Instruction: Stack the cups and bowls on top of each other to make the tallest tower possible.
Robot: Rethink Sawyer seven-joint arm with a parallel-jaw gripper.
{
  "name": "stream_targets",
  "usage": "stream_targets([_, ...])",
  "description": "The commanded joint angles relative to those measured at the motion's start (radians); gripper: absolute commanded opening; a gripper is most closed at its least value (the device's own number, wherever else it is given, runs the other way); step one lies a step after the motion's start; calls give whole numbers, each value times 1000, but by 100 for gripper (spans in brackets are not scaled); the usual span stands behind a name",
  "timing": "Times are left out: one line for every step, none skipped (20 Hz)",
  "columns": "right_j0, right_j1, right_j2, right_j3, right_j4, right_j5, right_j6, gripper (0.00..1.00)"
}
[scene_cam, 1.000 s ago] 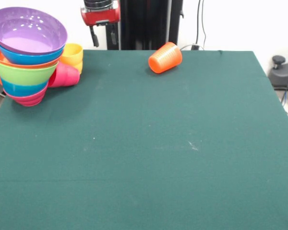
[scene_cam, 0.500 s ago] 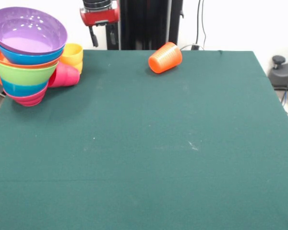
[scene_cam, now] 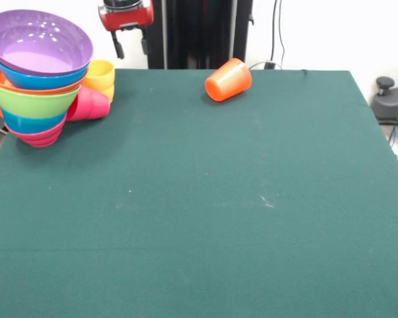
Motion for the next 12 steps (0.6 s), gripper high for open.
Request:
stream_targets([15,15,74,-69,9,119,-337,100])
stream_targets([15,16,74,-72,8,121,-339,100])
stream_targets([15,19,72,-75,5,120,-338,100])
stream_targets([17,24,67,-80,-2,118,-337,100])
stream_targets([18,28,64,-84,-7,117,-336,100])
stream_targets([19,32,60,-88,-13,117,-336,100])
stream_targets([18,33,60,-90,-13,117,-338,100])
stream_targets([14,34,61,-92,-12,123,-348,100])
stream_targets([11,34,62,-94,-9,127,-353,100])
stream_targets([9,35,63,-96,-7,132,-358,100])
stream_targets([10,35,65,-97,-5,137,-360,100])
stream_targets([15,35,61,-102,-5,158,-372,100])
